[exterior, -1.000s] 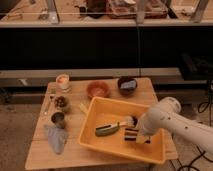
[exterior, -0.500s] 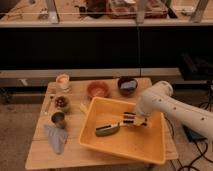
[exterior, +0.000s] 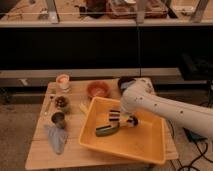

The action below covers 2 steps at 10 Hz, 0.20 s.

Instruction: Wipe tray with eraser

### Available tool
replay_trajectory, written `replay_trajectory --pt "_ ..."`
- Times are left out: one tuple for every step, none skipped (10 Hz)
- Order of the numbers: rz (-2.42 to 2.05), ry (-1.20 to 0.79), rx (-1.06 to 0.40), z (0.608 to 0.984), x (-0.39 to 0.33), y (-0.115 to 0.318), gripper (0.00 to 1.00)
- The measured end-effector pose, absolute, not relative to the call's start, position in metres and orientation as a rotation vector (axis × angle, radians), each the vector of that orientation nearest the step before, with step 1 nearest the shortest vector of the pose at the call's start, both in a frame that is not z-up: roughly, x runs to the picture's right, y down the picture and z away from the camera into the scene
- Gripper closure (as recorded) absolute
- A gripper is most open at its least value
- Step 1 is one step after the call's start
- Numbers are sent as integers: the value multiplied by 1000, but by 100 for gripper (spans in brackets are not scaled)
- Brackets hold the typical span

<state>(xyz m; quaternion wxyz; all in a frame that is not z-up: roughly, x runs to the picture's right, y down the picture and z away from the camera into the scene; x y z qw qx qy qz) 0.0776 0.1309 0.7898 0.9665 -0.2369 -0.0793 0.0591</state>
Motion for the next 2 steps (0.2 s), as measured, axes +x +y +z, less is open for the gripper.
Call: replay_trajectory --pt "103 -179 -479 784 68 137 89" --pt "90 -194 -480 777 62 145 89"
